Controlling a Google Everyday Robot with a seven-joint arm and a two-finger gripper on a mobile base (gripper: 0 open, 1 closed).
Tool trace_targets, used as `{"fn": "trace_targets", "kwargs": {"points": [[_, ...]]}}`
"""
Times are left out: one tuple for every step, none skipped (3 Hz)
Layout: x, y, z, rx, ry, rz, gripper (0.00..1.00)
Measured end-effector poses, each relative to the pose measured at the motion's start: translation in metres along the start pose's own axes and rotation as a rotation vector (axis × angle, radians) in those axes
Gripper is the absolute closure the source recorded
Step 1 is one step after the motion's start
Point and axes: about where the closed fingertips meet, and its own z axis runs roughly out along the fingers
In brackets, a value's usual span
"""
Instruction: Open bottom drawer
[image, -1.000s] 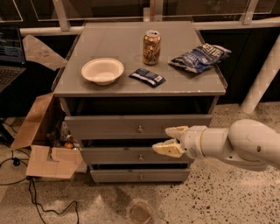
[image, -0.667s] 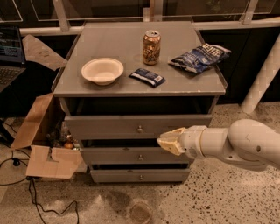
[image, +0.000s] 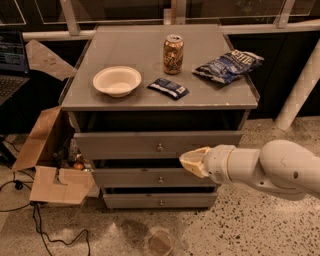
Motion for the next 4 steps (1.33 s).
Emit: {"fn": "trace_targets", "kwargs": {"points": [[0.018, 0.010, 0.017, 0.025, 0.027, 0.001, 1.00], [0.065, 0.009, 0.050, 0.072, 0.085, 0.045, 1.00], [0.112, 0.007, 0.082, 0.082, 0.118, 0.108, 1.00], [0.158, 0.007, 0.113, 0.075, 0.162, 0.173, 1.00]]}}
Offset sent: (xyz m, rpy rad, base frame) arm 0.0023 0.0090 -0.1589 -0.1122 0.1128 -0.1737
